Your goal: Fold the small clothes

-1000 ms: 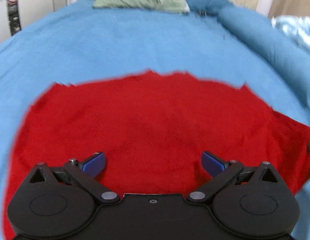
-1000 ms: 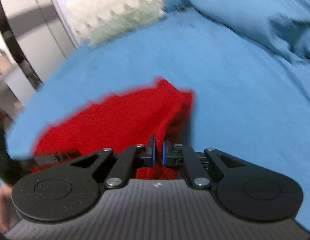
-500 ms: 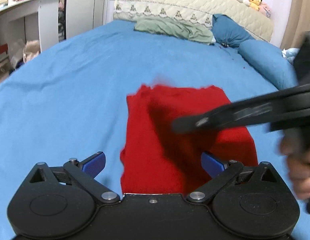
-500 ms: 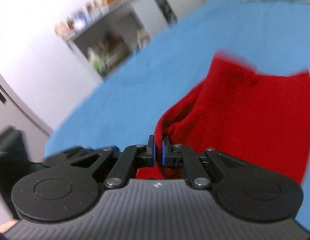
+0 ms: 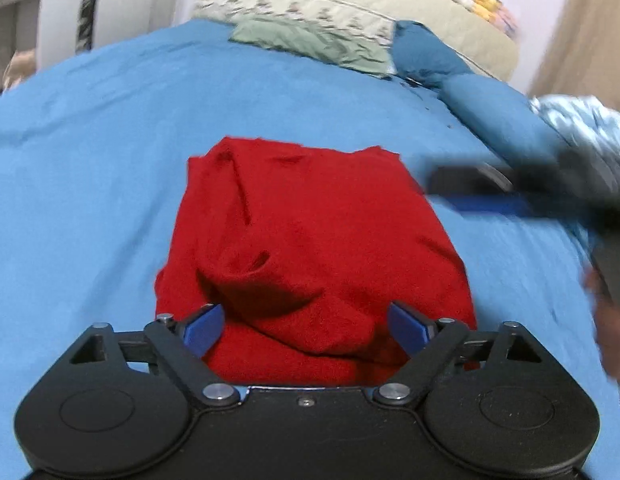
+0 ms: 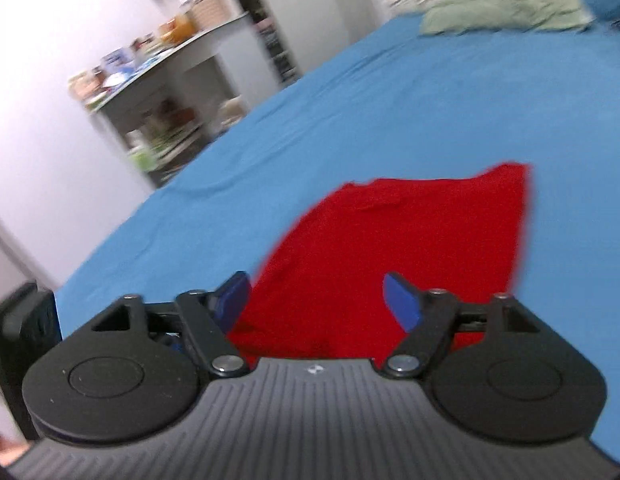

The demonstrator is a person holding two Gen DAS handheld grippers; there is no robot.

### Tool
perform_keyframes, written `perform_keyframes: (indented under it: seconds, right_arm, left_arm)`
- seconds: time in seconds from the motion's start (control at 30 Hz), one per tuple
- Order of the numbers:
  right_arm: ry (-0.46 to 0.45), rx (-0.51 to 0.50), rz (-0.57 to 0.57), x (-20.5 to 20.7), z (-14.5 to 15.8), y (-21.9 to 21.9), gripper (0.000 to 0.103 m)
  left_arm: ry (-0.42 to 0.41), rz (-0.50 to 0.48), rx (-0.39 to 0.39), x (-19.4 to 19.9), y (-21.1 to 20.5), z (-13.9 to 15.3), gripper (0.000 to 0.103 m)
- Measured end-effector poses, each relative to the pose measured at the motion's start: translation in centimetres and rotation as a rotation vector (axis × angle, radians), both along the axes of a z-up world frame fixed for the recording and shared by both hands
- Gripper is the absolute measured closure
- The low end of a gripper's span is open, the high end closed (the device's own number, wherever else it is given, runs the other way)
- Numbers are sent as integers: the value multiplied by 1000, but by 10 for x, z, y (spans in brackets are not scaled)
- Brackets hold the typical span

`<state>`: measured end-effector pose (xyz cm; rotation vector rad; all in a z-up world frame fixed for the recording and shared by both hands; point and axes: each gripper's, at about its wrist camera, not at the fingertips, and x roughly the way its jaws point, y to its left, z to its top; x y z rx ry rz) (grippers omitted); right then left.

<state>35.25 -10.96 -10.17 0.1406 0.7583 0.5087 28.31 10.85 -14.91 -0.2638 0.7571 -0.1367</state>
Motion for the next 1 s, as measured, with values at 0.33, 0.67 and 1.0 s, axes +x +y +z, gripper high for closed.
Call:
perform_keyframes:
  seconds: [0.33, 0.67, 1.0]
  right_arm:
    - [38, -109, -177, -69, -76, -29, 5]
    - [-16, -232, -137, -82, -90, -16, 4]
    - [-9, -230, -156, -77, -90, -15, 4]
  left_arm:
    - [62, 173, -159, 21, 26, -10, 68]
    - [-122, 123, -170, 7, 33, 44, 89]
    - [-26, 156, -85, -14, 45, -15, 70]
